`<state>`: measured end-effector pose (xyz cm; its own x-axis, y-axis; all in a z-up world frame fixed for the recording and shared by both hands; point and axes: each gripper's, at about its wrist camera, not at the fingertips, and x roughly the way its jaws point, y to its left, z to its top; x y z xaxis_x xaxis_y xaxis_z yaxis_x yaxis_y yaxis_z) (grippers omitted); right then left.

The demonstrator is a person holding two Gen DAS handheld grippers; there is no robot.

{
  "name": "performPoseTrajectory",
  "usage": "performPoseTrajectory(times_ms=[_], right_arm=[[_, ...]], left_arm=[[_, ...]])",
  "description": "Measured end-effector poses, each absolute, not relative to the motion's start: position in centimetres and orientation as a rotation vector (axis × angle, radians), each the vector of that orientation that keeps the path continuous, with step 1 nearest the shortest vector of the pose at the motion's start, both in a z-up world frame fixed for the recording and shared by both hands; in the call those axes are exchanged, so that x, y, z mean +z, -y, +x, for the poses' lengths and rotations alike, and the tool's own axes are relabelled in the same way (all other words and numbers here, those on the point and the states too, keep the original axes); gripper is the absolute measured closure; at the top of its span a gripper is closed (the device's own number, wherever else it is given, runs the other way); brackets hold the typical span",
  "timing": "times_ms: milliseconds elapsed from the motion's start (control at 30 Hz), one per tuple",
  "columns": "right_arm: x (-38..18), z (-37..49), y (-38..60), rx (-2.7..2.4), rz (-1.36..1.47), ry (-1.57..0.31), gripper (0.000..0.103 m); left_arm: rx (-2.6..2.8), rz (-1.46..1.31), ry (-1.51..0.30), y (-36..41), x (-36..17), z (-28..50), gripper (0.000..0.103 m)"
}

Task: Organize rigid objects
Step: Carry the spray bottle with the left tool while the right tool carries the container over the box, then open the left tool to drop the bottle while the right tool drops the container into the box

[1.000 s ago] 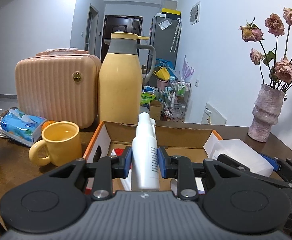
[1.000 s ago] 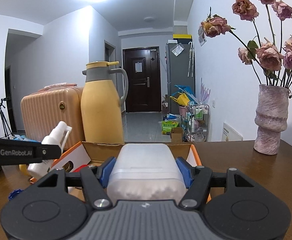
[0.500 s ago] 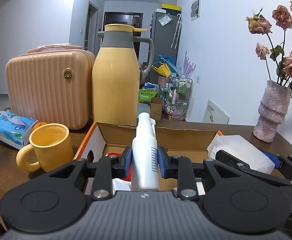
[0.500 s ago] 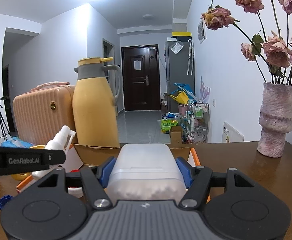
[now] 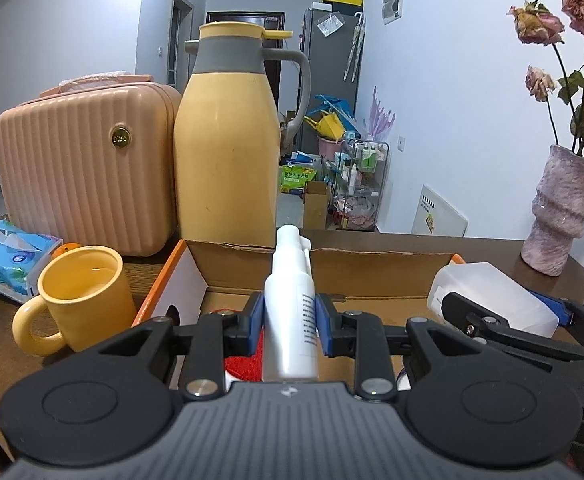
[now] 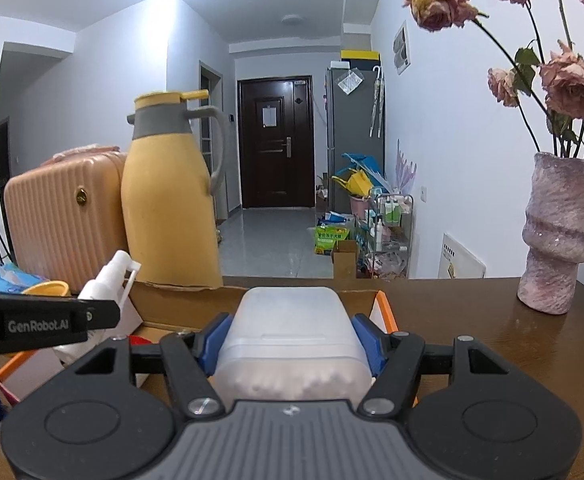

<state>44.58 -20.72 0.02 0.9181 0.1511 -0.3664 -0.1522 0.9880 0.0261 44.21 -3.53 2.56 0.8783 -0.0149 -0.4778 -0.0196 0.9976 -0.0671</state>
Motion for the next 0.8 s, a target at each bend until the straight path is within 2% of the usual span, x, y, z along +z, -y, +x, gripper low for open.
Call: performPoseTrajectory(times_ms=[433,467,500,533,567,633,667,800], right_arm=[[-1.0,46.2,20.9,0.150,-0.009,-0.461,0.038],[-1.1,46.2,21.2,0.144,-0.003,-0.471,0.036],[-1.2,46.2,21.3,0.144,0.004,-0.478,0.032],[-1.3,46.3,21.4,0.139,0.009,-0.486,0.021],[-1.3,46.3,21.6,0.128,0.011,-0.490,0.011],[-1.3,46.4,21.6,0.110,0.003,-0.494,0.004],[-1.3,46.4,21.7,0.102,0.003,-0.497,0.001],[-1.3,46.4,21.7,0.106,0.007,-0.507,0.000]], left_arm=[[0.005,-0.040,-0.527,3.7,1.7,45.2,0.072],[0.013,-0.039,-0.531,3.7,1.7,45.2,0.061],[0.022,-0.038,-0.531,3.6,1.7,45.2,0.044],[0.030,-0.037,-0.531,3.5,1.7,45.2,0.034],[0.047,-0.039,-0.529,3.4,1.7,45.2,0.018],[0.092,-0.040,-0.521,3.2,1.7,45.1,0.010],[0.112,-0.037,-0.512,3.0,1.7,45.1,0.002],[0.155,-0.042,-0.503,2.4,2.0,45.1,0.000]])
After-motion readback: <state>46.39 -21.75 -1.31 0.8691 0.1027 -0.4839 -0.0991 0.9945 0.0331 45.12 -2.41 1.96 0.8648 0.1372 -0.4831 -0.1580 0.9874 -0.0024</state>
